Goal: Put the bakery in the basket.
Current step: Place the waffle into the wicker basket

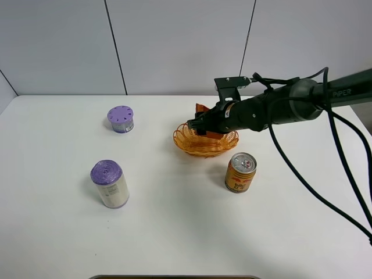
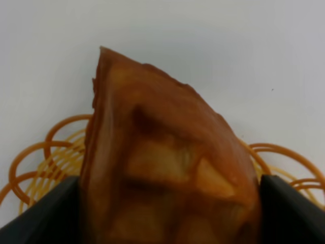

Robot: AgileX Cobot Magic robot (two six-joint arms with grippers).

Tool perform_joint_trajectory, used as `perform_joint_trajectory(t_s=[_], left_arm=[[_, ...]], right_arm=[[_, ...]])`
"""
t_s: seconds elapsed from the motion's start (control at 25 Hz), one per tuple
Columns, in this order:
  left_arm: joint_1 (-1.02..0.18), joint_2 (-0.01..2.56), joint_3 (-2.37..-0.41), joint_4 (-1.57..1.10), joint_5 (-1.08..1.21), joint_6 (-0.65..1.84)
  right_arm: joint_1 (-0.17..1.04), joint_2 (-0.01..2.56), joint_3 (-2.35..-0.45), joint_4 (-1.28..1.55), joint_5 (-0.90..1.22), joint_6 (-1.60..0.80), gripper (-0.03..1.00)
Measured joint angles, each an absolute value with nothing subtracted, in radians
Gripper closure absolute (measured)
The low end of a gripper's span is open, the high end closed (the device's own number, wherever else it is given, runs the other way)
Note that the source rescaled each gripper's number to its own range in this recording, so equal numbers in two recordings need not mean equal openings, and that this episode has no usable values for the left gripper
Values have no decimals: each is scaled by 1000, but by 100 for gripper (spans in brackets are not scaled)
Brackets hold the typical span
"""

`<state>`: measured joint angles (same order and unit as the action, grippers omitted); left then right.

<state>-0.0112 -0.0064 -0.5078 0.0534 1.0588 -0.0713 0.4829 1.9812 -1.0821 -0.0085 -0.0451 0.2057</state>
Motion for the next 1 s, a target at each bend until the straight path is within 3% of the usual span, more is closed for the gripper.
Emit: perform_joint_trajectory(t_s=[0.88, 0.92, 1.0], left_arm=[[-11, -6, -508, 53, 1059, -71], [-11, -6, -508, 53, 1059, -71], [-11, -6, -508, 53, 1059, -71]], right_arm=[[484, 2016, -1082, -9, -89, 204, 97], [484, 2016, -1082, -9, -89, 204, 95], [484, 2016, -1082, -9, -89, 204, 82]])
